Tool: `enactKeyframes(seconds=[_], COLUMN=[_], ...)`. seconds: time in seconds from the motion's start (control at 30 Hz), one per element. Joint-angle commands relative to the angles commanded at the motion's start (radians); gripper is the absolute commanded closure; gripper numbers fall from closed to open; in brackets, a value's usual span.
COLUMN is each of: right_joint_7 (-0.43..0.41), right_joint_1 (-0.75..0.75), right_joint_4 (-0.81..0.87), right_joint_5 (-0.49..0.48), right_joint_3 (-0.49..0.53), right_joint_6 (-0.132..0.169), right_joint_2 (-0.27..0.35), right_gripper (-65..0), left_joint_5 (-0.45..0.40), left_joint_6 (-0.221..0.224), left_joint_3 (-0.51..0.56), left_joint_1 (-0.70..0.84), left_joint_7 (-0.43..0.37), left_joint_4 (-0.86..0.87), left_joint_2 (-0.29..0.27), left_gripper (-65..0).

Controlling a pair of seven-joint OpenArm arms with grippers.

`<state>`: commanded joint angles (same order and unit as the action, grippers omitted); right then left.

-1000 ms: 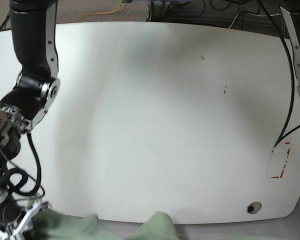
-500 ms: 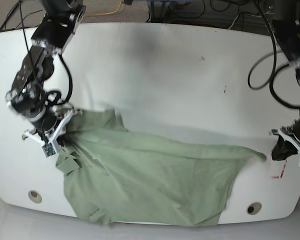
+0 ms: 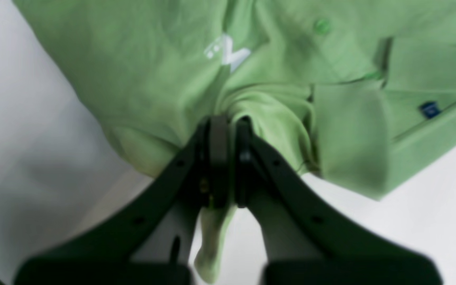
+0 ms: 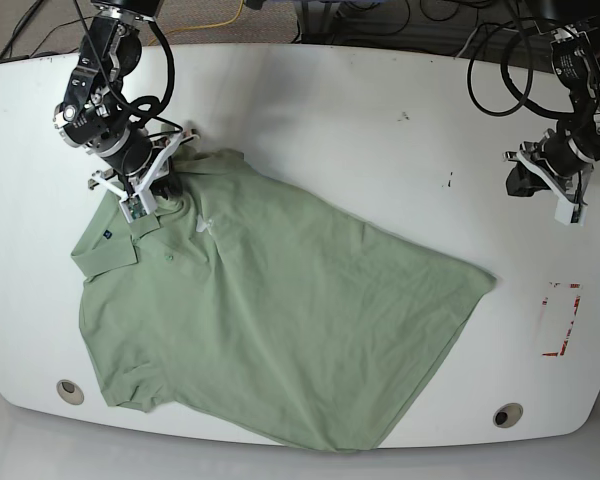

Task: Layout the t-shirt on the table in an organized manner, then fold the t-shirt properly
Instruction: 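Release the left gripper and regrasp the shirt's hem corner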

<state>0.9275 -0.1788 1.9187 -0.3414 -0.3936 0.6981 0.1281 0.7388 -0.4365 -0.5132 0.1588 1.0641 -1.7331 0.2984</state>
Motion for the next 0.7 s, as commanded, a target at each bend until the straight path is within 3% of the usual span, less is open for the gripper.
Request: enactKeyframes(seconds=[0.23, 0.57, 0.63, 0.7], right_joint_7=[0.0, 0.0, 0.0, 0.0], right_joint_1=[0.0, -0.003, -0.003, -0.003], right_joint_4=[0.003, 0.003, 0.003, 0.003], right_joint_5=[0.0, 0.0, 0.0, 0.0], right_joint_3=[-0.002, -0.006, -0.008, -0.008], right_joint_6=[0.0, 0.0, 0.0, 0.0], right_joint_2=[0.002, 0.006, 0.006, 0.006], right_gripper=[0.0, 0.0, 0.0, 0.0], left_joint_5=[-0.008, -0.204, -0.218, -0.227], left_joint_6=[0.002, 0.002, 0.002, 0.005], left_joint_3=[0.054, 0.184, 0.184, 0.181], left_joint_1=[-0.132, -0.416, -0.456, -0.482], left_joint_7=[0.0, 0.0, 0.0, -0.002], left_joint_4=[0.115, 0.351, 0.384, 0.405], left_joint_2=[-0.014, -0.021, -0.021, -0.021], left_gripper=[-4.3, -4.9, -9.6, -19.2])
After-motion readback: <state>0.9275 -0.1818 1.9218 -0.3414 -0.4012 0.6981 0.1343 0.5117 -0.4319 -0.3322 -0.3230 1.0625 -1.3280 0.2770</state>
